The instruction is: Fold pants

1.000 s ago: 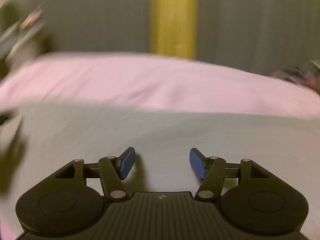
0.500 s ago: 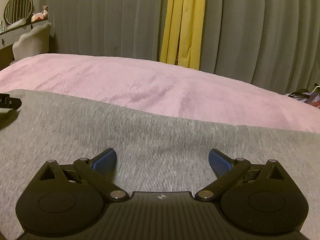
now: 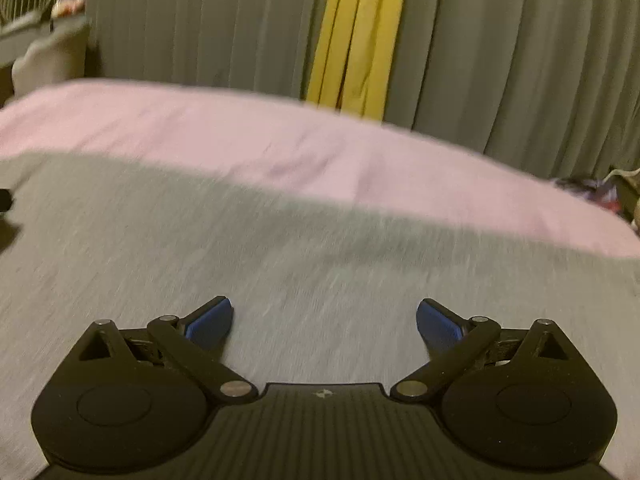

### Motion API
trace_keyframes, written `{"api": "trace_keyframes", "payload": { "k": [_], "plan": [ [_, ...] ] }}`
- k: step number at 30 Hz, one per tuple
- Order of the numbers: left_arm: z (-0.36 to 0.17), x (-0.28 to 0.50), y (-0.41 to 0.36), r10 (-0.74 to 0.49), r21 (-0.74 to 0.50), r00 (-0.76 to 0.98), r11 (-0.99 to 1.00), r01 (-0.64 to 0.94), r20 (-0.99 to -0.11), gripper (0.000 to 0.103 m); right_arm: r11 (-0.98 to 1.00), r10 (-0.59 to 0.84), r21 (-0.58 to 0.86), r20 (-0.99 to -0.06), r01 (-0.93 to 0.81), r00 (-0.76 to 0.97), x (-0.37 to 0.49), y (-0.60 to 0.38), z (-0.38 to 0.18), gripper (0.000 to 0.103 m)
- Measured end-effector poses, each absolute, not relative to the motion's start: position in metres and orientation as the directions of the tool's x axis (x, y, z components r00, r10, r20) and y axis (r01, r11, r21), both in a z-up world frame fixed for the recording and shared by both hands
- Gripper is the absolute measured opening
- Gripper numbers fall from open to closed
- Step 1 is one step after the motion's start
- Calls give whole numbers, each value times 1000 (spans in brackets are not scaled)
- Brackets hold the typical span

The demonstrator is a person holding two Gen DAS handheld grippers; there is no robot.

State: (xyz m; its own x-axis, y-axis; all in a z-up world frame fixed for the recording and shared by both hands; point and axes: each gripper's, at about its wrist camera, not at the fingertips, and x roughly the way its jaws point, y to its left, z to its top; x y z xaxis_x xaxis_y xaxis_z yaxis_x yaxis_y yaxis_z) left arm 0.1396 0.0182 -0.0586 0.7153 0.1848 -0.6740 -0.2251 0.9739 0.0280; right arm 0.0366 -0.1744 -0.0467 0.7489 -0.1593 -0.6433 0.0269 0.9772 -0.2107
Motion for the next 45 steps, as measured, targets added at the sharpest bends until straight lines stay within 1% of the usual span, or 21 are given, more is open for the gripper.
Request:
{"api": "trace_keyframes", "payload": {
  "k": [2,4,7,8,10,13,16,19,20,22,23,24,27,30,32,33,35,36,37,41,45],
  "plan": [
    [-56,125,9,203,9,717,964,-265,-667,103,973,-136,-229,-670,-29,730,23,-159,-43,99],
    [-56,117,-4,154,5,725,979,-203,-671,103,969,-76,-225,-672,-105,736,8,-146,-42,99],
    [-62,111,-25,210,167,744,977,-133,-634,103,929,-74,-322,-644,-181,761,0,-137,-44,99],
    [-62,111,-25,222,193,751,973,-127,-622,103,925,-84,-334,-649,-183,756,3,-141,-44,99],
    [-60,112,-12,248,162,738,969,-188,-628,103,945,-138,-309,-681,-111,719,12,-167,-40,99],
    [-56,113,18,319,76,699,932,-355,-640,103,981,-194,-138,-741,137,643,30,-242,-28,99],
    [-55,113,42,484,98,618,829,-551,-619,103,912,-236,51,-748,408,620,21,-331,-11,99],
    [-56,114,51,480,62,598,810,-583,-643,103,744,-314,141,-789,653,528,-11,-414,-10,98],
    [-56,113,47,467,61,611,823,-565,-639,103,686,-275,247,-782,684,559,-28,-439,-11,96],
    [-55,112,34,420,66,645,865,-498,-638,103,541,-160,557,-667,630,727,-73,-476,-10,94],
    [-53,111,26,397,69,666,884,-462,-632,103,483,-137,622,-642,616,755,-89,-486,-13,86],
    [-51,109,16,374,74,687,903,-424,-623,103,439,-115,663,-628,607,769,-99,-491,-16,83],
    [-48,100,-14,223,27,748,964,-265,-625,103,372,-39,737,-594,564,803,-117,-493,-19,79],
    [-49,87,-40,36,-59,764,993,-97,-644,103,344,169,813,-546,470,821,-110,-482,-31,75],
    [-56,83,-52,-31,-71,733,997,-24,-679,103,355,217,808,-560,470,800,-104,-482,-33,71],
    [-60,83,-56,-23,-38,716,999,-4,-698,103,352,228,808,-564,473,794,-103,-484,-35,67],
    [-64,84,-62,100,109,725,993,-35,-682,103,399,212,764,-615,507,759,-106,-492,-36,30],
    [-65,88,-58,185,178,723,980,-87,-665,103,431,160,723,-650,540,743,-112,-498,-34,24],
    [-66,90,-51,238,198,716,970,-140,-657,103,434,98,701,-661,565,744,-123,-506,-32,14],
    [-57,98,-6,319,71,676,927,-368,-664,103,373,-140,668,-646,644,751,-177,-533,-16,13],
    [-54,103,2,355,60,658,903,-426,-664,103,319,-124,708,-628,631,768,-198,-545,-21,17]
  ]
}}
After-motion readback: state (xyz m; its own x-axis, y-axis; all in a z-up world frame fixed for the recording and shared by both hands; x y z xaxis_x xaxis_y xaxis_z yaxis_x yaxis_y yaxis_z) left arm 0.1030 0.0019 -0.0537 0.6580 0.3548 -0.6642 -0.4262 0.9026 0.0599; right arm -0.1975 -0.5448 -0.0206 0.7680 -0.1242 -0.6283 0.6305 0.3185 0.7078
